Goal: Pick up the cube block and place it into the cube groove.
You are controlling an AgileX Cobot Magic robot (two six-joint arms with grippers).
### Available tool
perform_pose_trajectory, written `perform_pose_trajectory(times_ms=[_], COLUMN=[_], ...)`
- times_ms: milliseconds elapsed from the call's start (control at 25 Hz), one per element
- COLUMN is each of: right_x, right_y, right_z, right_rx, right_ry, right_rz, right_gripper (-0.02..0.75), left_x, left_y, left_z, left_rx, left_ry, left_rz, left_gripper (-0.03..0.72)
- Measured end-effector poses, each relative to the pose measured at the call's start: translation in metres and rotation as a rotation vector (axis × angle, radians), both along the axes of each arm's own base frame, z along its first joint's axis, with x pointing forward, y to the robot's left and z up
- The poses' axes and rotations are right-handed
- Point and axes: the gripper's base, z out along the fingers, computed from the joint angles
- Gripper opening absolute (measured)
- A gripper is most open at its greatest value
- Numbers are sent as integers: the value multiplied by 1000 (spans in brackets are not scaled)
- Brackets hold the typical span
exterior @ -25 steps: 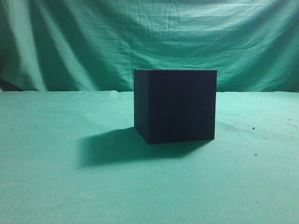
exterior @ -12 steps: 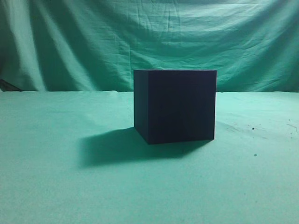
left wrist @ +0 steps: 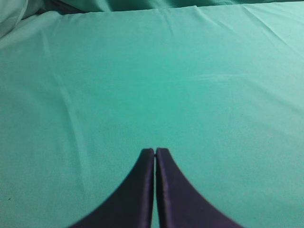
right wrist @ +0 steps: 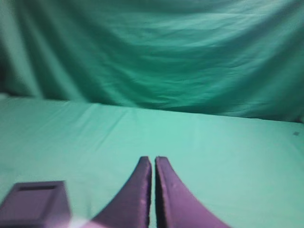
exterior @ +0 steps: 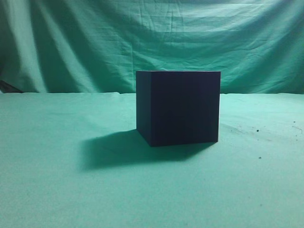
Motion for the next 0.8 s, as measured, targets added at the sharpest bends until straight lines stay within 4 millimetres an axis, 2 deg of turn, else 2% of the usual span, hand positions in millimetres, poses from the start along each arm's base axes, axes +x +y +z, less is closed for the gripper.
perform_pose_trajectory(times_ms=[160, 400, 600, 800], right_x=[-2, -3, -3, -5], right_y=[-7, -12, -13, -15], right_z=[-40, -87, -98, -110], right_rx=[60, 79, 75, 55], right_ry=[-34, 12, 74, 208], right_rz=[-130, -228, -251, -270], right_gripper=[0, 0, 0, 0], left_x=[0, 0, 0, 0], left_y=[0, 0, 0, 0], left_z=[0, 0, 0, 0], left_rx=[0, 0, 0, 0], left_ry=[0, 0, 0, 0], left_rz=[0, 0, 0, 0], left_gripper=[0, 0, 0, 0])
